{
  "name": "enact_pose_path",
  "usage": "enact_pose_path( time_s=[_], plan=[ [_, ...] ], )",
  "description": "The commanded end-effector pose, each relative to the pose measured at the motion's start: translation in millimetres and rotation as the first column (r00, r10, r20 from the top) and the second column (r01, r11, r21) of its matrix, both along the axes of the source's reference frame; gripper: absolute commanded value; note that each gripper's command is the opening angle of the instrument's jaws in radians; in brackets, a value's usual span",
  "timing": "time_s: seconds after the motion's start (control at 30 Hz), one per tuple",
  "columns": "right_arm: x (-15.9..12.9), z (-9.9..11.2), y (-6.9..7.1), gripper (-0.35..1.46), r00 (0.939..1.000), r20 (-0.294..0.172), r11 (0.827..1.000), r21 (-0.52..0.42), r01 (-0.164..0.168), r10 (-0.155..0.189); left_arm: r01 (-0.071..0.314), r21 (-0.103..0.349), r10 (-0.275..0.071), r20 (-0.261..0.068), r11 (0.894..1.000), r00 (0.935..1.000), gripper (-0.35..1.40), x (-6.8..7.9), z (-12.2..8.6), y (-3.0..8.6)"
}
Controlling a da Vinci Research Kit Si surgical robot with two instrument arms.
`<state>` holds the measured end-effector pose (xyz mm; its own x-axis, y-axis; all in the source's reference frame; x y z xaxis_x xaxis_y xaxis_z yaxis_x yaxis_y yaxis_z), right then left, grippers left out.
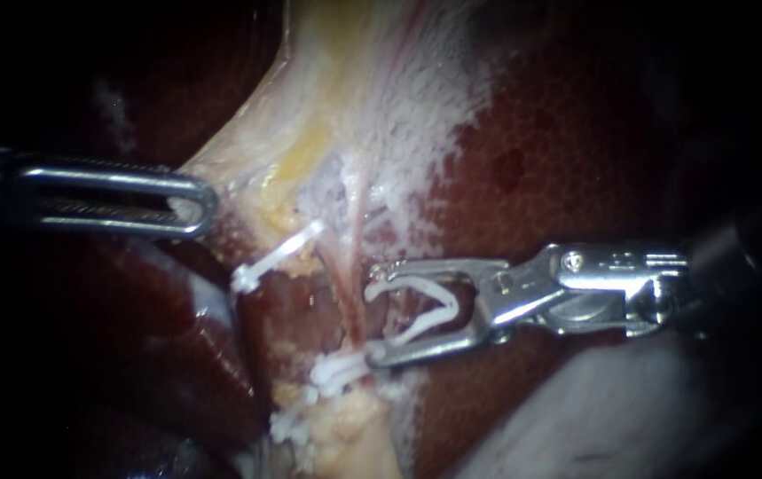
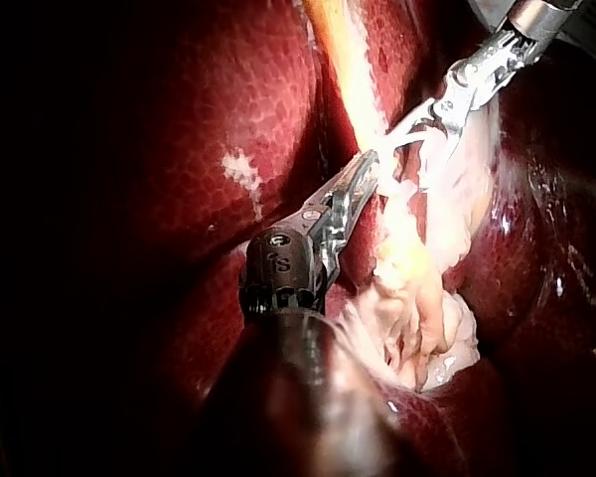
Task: Clipping third clip right tube
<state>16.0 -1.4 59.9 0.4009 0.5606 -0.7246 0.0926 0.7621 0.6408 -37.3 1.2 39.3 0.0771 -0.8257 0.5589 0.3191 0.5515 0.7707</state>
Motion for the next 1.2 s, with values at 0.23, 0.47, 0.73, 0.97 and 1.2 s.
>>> enact_pose_path(
  time_s=[0.23, 0.47, 0.73, 0.97, 1.2],
  plan=[
    [1.7, 0.5, -0.7, 0.57, 0.9999, 0.003, 0.999, 0.033, 0.011, -0.011, -0.002, 0.001, 0.002, 0.003, 1.000, 1.0000, -0.35, -0.2, -0.3, -0.2],
    [3.1, 0.5, -1.4, 0.53, 0.9967, -0.024, 0.995, 0.067, 0.079, -0.078, -0.002, 0.000, 0.002, 0.003, 1.000, 1.0000, -0.35, -0.2, -0.4, -0.2],
    [4.0, 0.2, -1.5, 0.52, 0.9962, -0.027, 0.994, 0.067, 0.085, -0.083, -0.002, 0.000, 0.002, 0.003, 1.000, 1.0000, -0.35, -0.3, -0.4, -0.3],
    [4.0, 0.3, -1.2, 0.43, 0.9980, -0.008, 0.993, 0.095, 0.063, -0.062, -0.002, 0.000, 0.002, 0.003, 1.000, 1.0000, -0.35, -0.3, -0.5, -0.3],
    [2.9, 0.9, -1.2, -0.29, 0.9990, 0.034, 0.985, 0.169, 0.022, -0.028, -0.002, 0.000, 0.002, 0.003, 1.000, 1.0000, -0.35, -0.3, -0.5, -0.2]
  ],
)
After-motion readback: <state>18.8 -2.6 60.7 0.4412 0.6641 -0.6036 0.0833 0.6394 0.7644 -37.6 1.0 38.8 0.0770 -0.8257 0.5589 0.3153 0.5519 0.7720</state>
